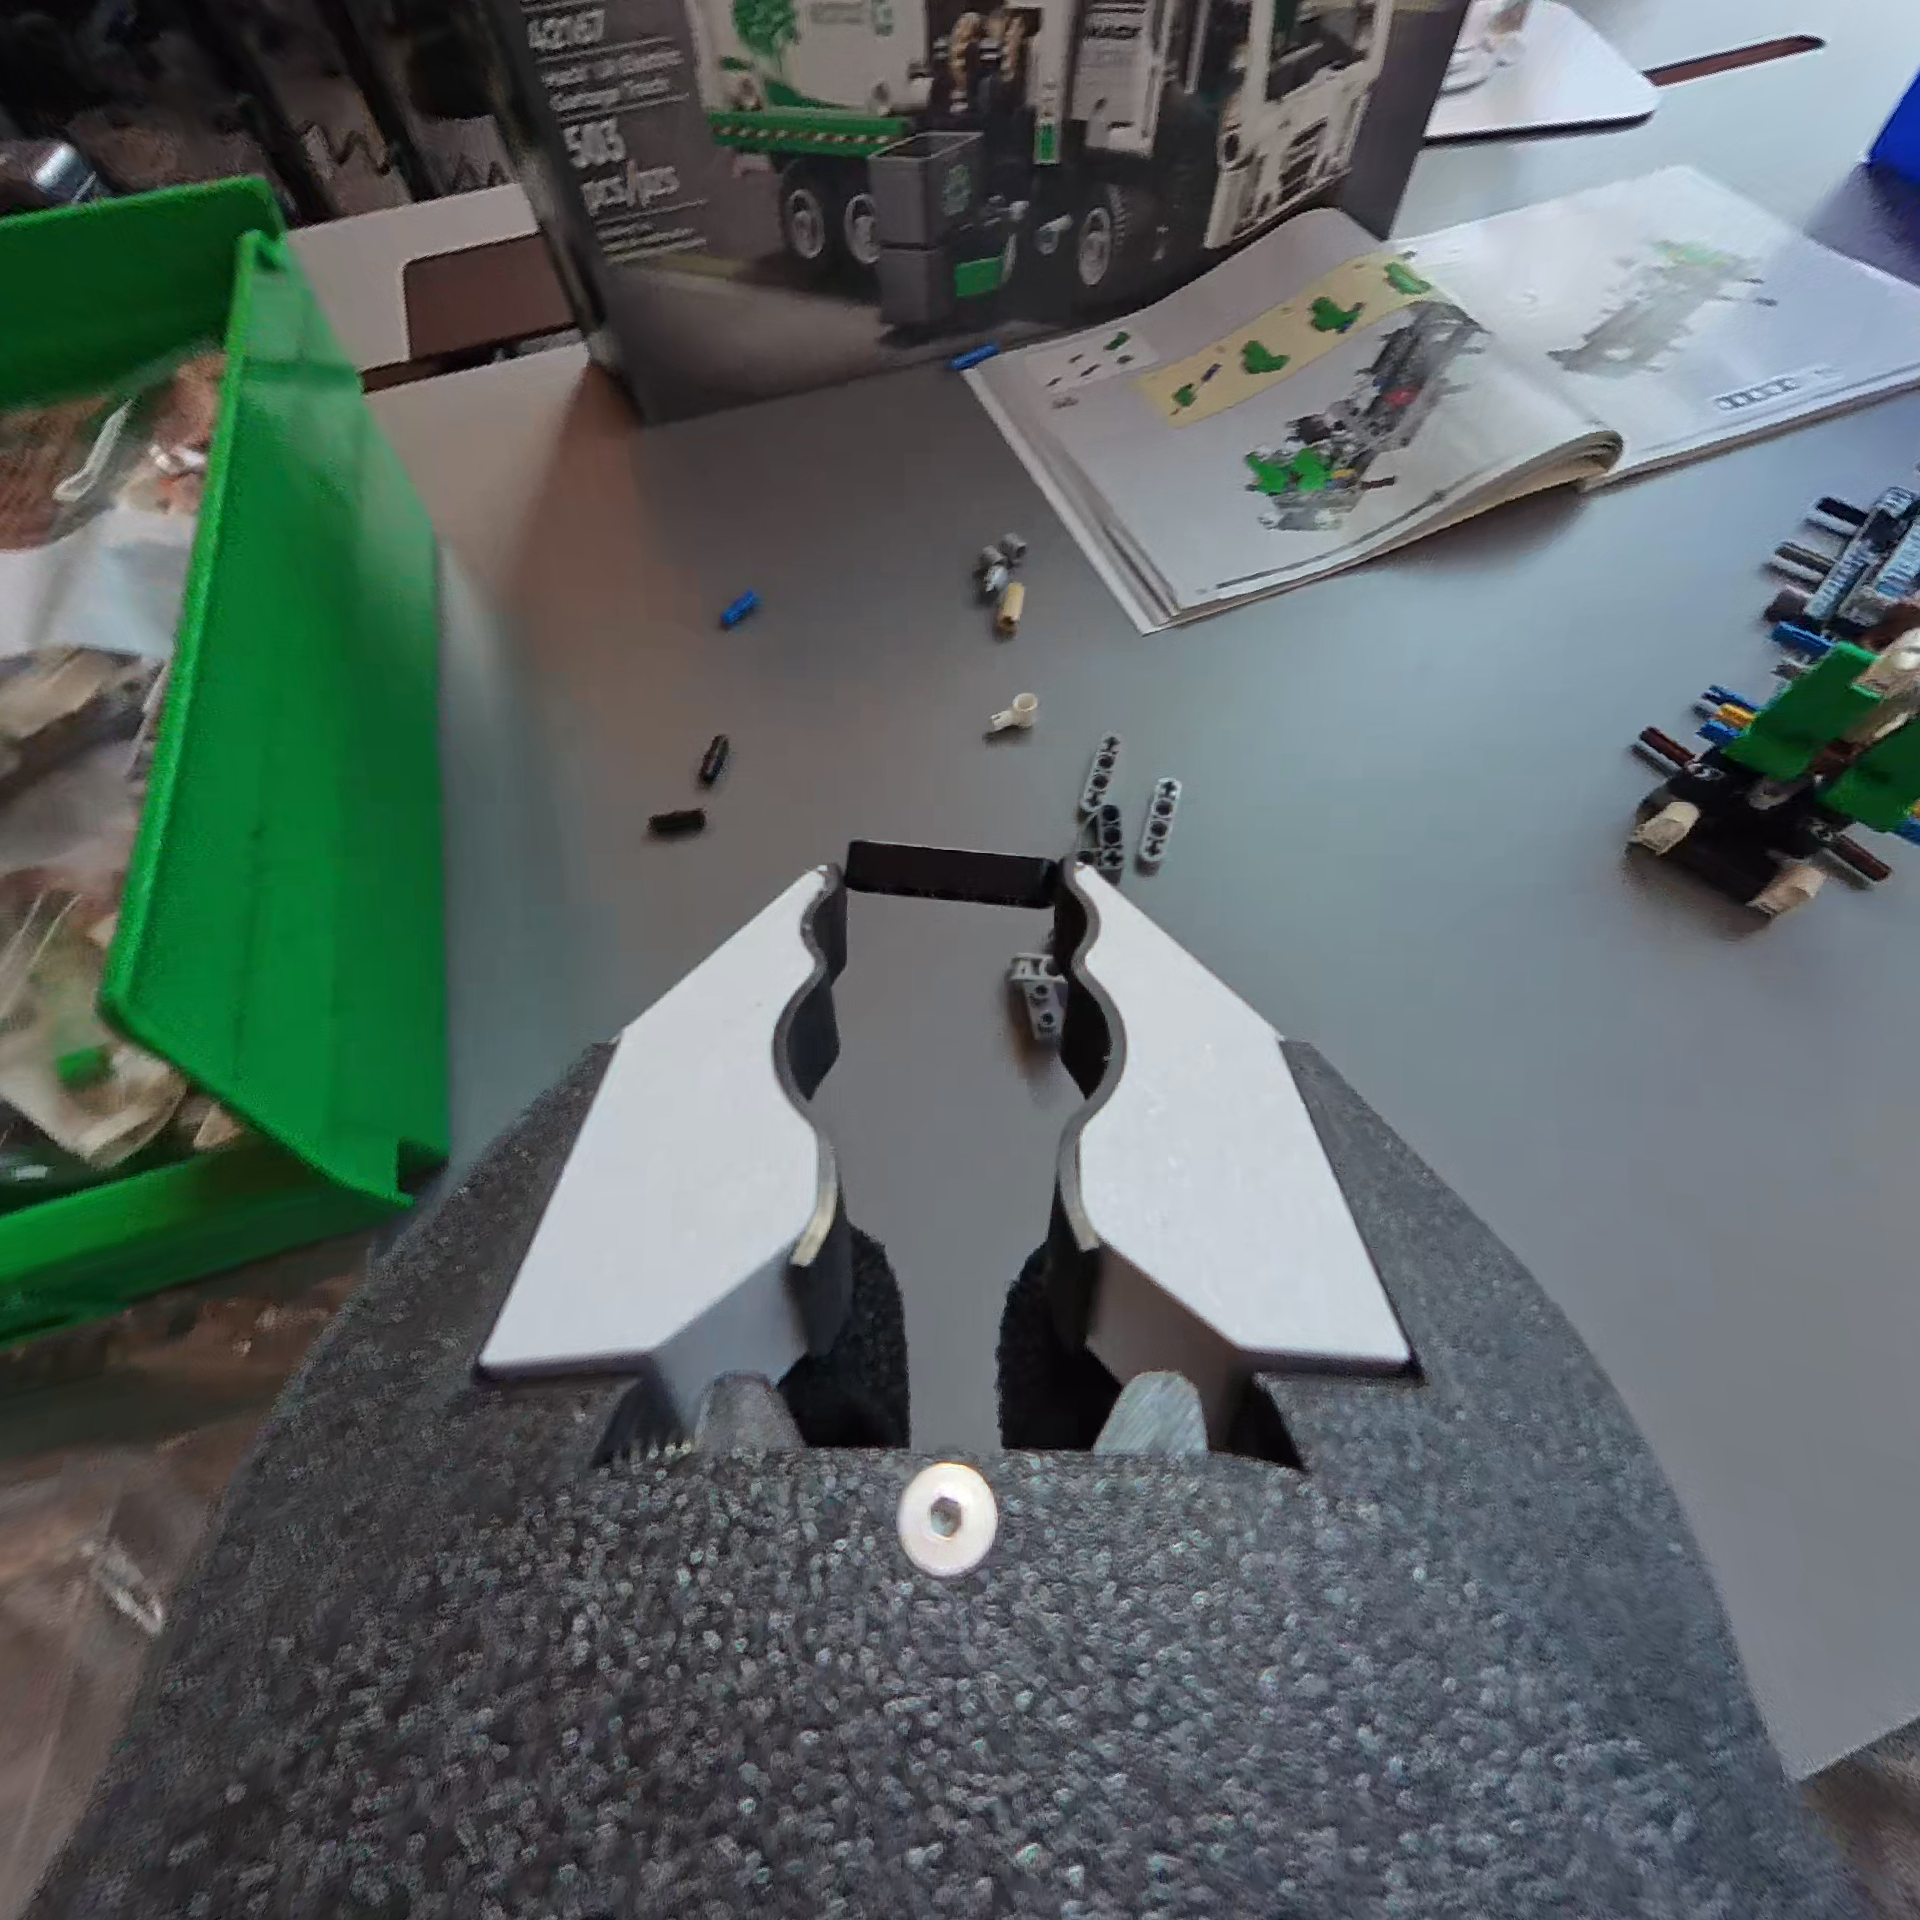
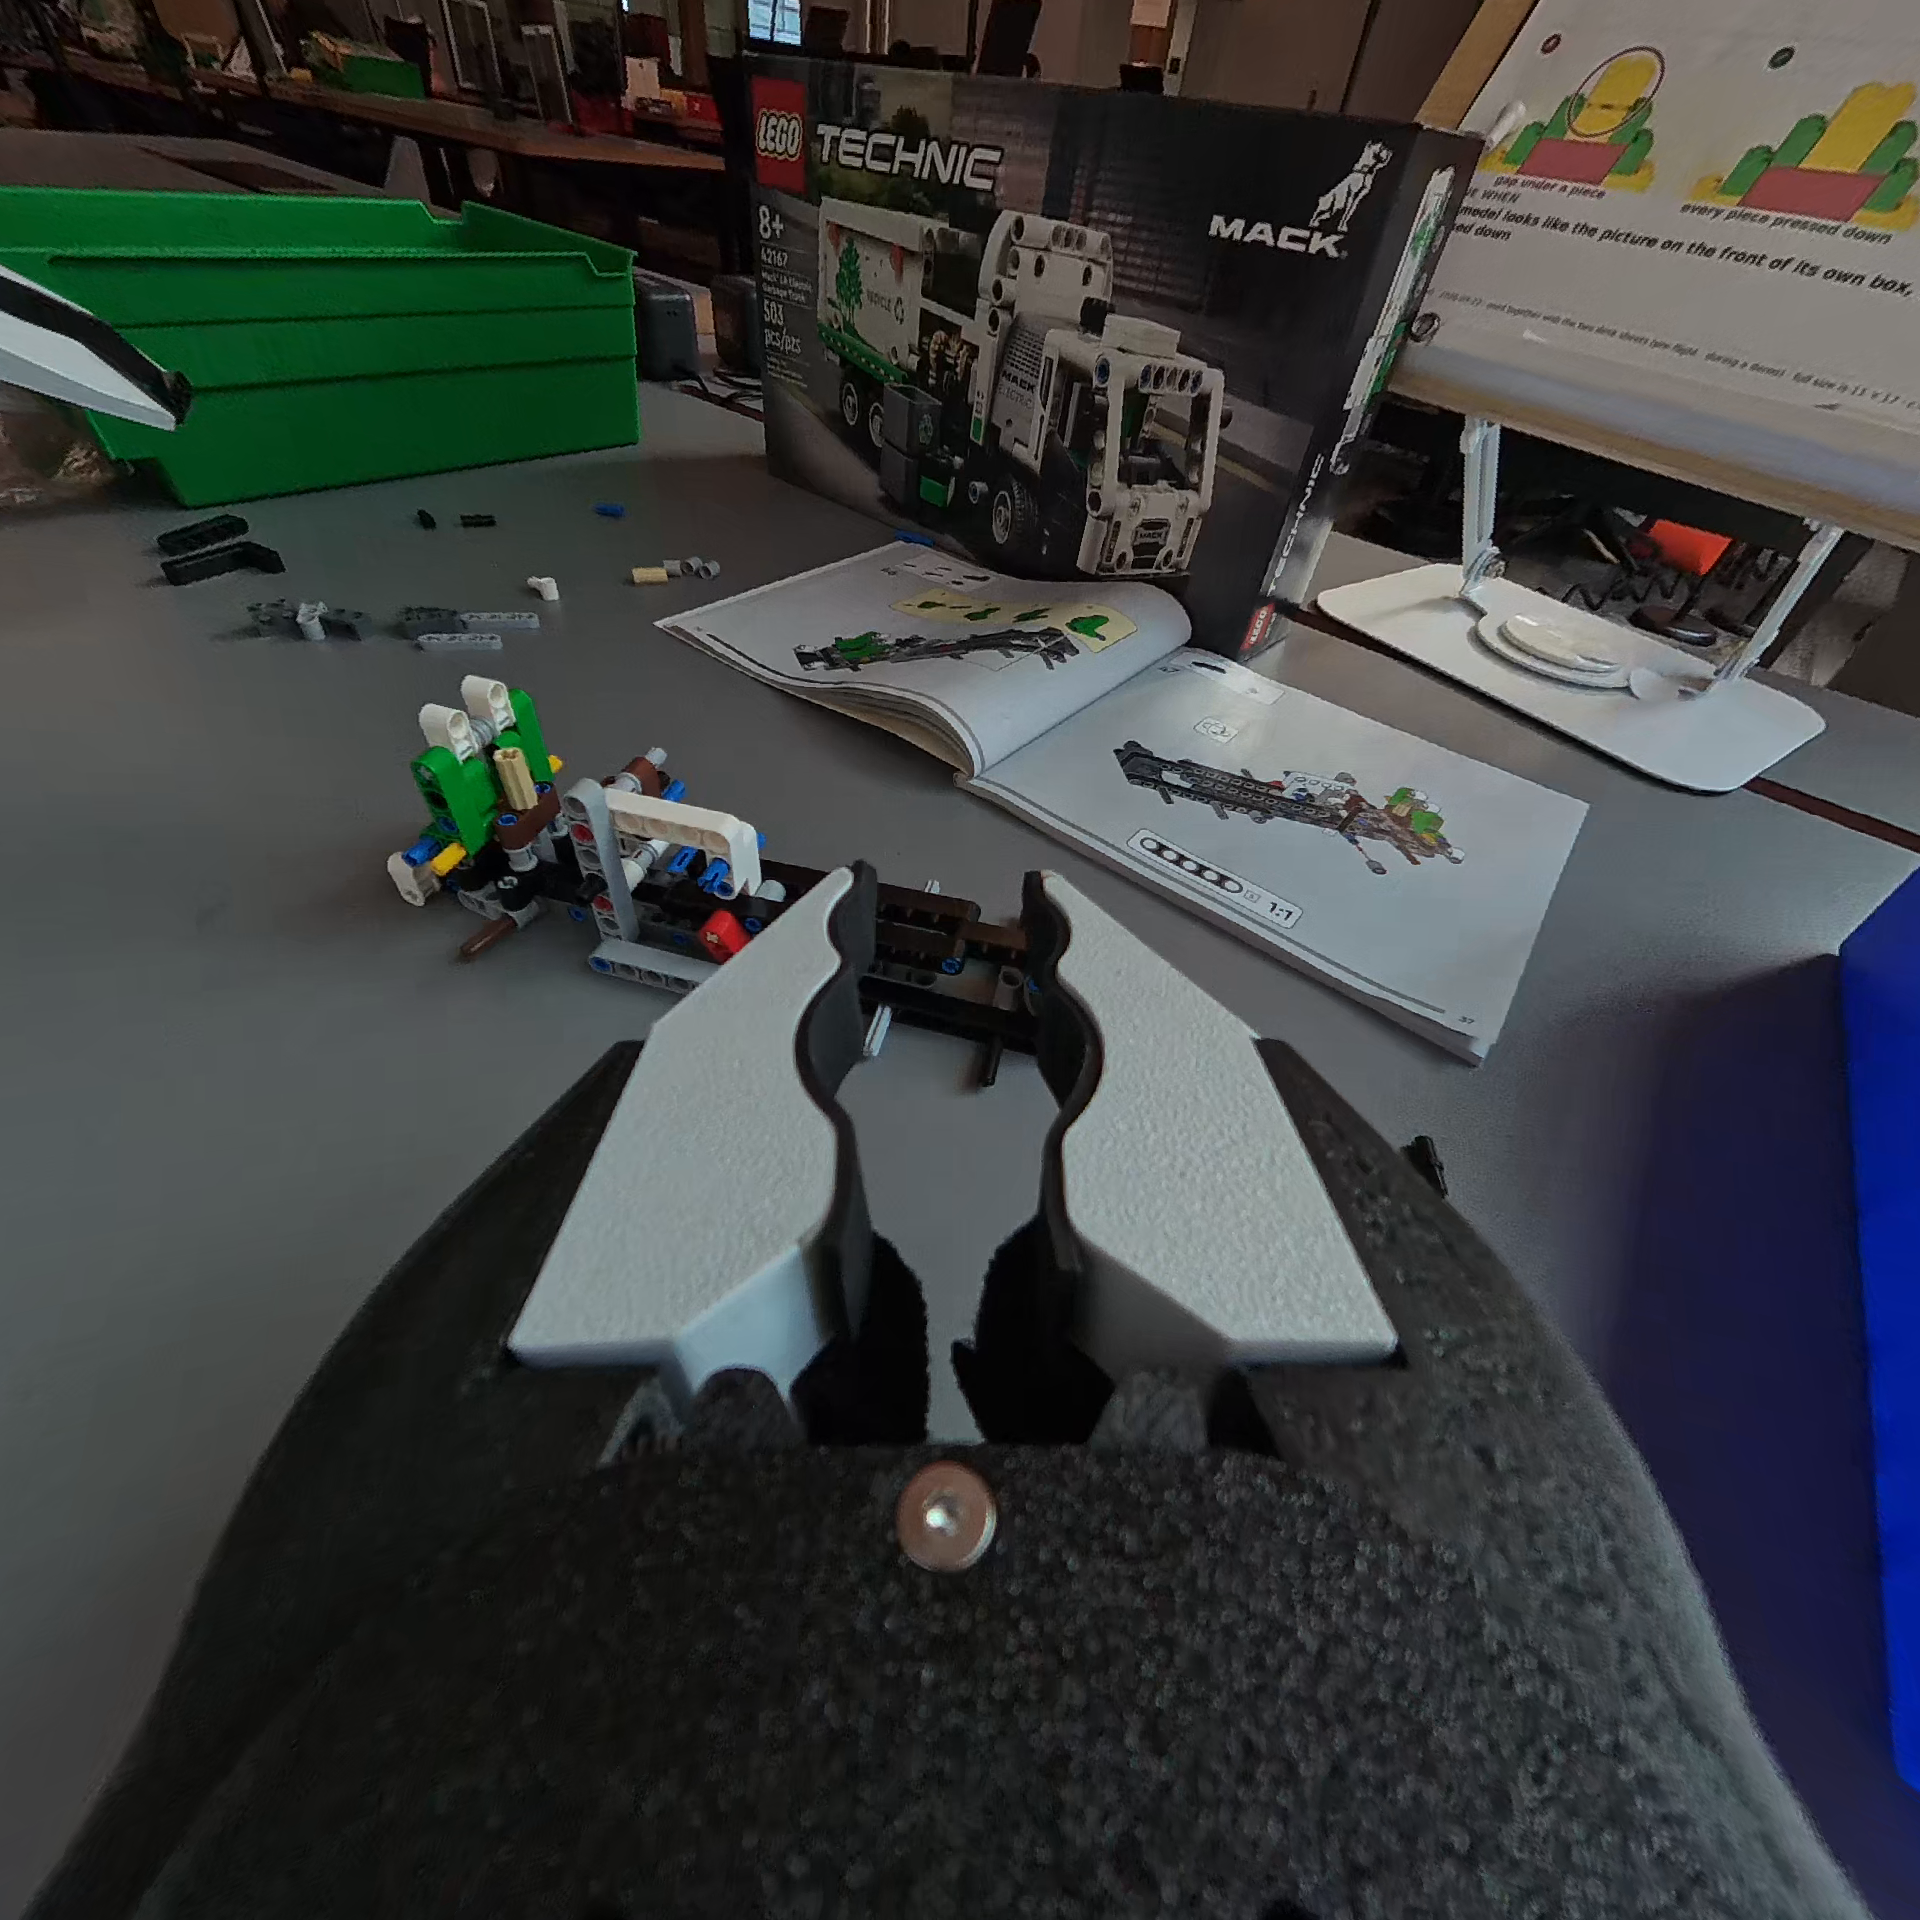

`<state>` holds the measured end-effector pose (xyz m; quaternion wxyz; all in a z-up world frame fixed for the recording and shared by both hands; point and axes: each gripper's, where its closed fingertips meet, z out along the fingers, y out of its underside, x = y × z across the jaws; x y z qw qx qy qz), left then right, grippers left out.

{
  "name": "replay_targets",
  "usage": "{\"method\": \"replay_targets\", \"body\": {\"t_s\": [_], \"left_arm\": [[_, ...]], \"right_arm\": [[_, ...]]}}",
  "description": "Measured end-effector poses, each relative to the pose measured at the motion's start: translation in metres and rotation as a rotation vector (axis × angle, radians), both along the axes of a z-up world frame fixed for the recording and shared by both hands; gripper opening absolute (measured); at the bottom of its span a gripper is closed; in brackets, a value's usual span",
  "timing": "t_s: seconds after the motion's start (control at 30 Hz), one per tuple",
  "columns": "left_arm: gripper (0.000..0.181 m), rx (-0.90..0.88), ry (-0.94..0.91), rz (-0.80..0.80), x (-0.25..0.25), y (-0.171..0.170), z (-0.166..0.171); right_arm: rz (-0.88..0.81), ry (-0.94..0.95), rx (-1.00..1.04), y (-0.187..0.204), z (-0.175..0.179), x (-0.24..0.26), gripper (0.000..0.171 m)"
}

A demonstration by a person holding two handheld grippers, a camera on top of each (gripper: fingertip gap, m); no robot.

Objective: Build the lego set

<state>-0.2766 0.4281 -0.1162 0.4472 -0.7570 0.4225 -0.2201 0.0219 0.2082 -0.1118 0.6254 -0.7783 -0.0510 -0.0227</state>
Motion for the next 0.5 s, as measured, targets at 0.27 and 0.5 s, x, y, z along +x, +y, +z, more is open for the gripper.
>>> {"method": "replay_targets", "body": {"t_s": [0.27, 0.5], "left_arm": [[0.038, 0.021, 0.013, -0.275, 0.084, -0.021, -0.004], [0.039, 0.044, 0.013, -0.506, 0.164, -0.033, -0.006]], "right_arm": [[-0.001, 0.020, -0.001, 0.000, 0.000, 0.002, 0.027], [0.002, -0.013, -0.017, 0.001, -0.003, -0.001, 0.027]]}}
